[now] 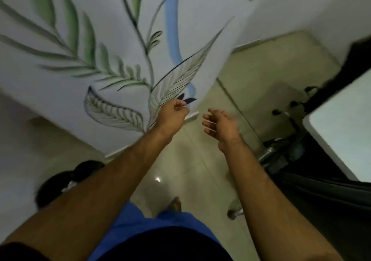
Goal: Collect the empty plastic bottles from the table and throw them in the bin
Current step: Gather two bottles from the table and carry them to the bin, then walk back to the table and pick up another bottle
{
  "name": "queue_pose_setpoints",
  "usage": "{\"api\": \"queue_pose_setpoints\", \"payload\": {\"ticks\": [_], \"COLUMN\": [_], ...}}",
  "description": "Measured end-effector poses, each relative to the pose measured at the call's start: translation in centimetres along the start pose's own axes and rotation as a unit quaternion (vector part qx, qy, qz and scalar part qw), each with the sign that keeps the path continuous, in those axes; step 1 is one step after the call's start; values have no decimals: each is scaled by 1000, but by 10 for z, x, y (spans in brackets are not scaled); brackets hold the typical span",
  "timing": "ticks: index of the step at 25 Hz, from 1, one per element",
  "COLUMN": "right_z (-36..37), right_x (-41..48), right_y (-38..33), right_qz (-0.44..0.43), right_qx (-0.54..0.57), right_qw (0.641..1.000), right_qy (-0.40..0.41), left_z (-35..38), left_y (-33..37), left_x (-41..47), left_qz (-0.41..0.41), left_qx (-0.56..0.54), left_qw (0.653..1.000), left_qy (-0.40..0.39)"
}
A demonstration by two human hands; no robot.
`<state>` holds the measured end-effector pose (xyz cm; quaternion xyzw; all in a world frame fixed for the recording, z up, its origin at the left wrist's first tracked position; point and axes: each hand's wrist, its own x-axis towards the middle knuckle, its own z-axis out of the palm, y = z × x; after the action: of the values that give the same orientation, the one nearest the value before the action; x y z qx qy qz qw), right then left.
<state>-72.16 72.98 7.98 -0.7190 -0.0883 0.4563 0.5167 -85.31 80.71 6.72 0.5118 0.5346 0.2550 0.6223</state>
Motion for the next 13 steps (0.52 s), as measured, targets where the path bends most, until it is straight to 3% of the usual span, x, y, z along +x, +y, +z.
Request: {"api": "queue_pose_setpoints", "payload": {"ticks": [7, 13], "right_z": [-165, -259], "right_x": [56, 140], "right_y": [-128, -196], "right_qz": [-77, -112], "right_qx": [132, 156], "right_qw": [979, 950], "right_qy": [134, 248], "left_z": [187, 327], "left_y": [143, 214], "left_x": [50, 144], "left_qz": [116, 161], "left_qx": [40, 71], "left_qw": [983, 946], "left_qy": [-135, -272]}}
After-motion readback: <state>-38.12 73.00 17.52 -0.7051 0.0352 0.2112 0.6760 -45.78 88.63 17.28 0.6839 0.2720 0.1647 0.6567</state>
